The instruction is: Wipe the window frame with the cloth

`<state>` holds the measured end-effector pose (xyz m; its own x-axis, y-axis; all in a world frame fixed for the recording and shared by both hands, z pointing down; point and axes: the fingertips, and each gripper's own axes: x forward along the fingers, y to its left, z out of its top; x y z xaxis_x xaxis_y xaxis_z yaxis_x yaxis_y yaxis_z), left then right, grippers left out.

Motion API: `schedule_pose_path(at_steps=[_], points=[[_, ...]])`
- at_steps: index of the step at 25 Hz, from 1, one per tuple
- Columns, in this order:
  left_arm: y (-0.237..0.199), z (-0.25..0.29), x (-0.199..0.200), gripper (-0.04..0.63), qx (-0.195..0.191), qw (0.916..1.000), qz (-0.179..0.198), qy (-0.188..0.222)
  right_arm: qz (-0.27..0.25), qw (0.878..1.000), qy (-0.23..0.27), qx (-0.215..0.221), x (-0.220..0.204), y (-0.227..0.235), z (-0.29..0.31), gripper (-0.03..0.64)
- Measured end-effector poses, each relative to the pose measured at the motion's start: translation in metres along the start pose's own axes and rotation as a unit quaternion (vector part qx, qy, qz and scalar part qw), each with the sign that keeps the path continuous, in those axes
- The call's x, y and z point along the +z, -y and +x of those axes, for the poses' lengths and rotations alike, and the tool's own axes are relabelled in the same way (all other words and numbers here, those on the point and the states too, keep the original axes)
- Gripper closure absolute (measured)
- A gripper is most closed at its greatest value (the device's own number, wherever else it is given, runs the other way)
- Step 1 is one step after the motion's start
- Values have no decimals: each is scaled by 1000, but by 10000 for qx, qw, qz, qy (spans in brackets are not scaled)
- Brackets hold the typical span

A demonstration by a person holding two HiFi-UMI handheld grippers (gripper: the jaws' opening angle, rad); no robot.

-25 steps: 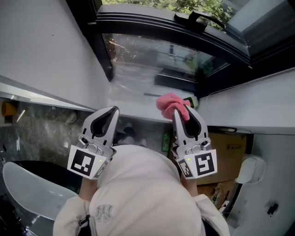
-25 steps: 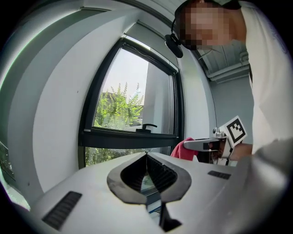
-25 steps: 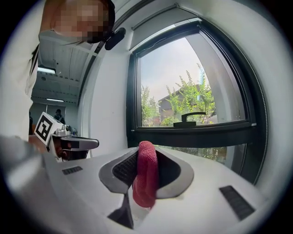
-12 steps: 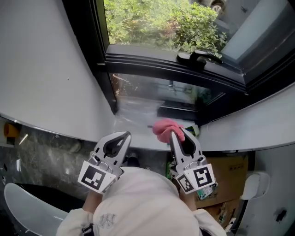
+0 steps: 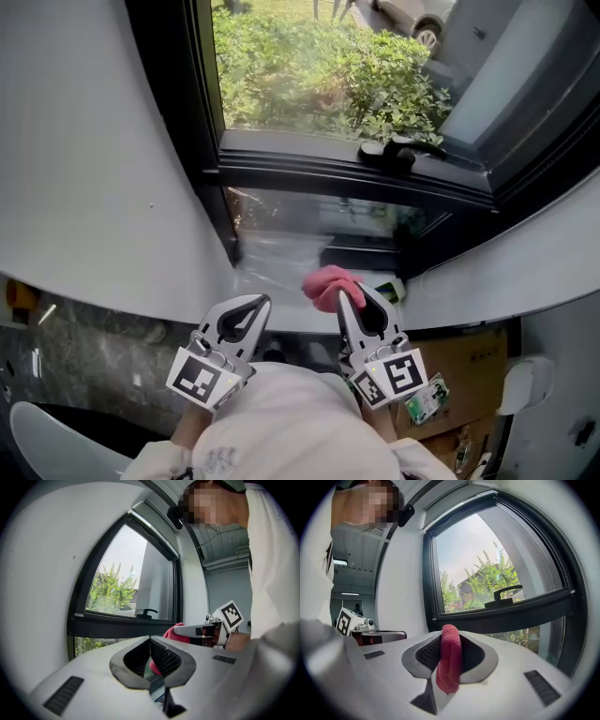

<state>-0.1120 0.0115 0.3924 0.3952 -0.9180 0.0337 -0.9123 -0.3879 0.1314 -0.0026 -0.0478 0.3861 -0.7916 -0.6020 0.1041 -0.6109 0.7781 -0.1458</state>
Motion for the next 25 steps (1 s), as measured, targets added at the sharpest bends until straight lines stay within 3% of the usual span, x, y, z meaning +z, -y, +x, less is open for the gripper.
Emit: schedule_pose_path(at_steps=[10, 17, 25], points=[[-2, -2, -3, 584, -87, 9999, -123, 29, -59, 9999, 69, -52, 6, -7, 9, 526], [-8, -5, -2, 584, 23, 9998, -176, 73, -276, 9993, 42, 250, 13, -23, 26, 526], [-8, -12, 11, 584, 106, 9996, -61, 255, -1110, 9850, 790, 1059, 108, -43, 76, 525]])
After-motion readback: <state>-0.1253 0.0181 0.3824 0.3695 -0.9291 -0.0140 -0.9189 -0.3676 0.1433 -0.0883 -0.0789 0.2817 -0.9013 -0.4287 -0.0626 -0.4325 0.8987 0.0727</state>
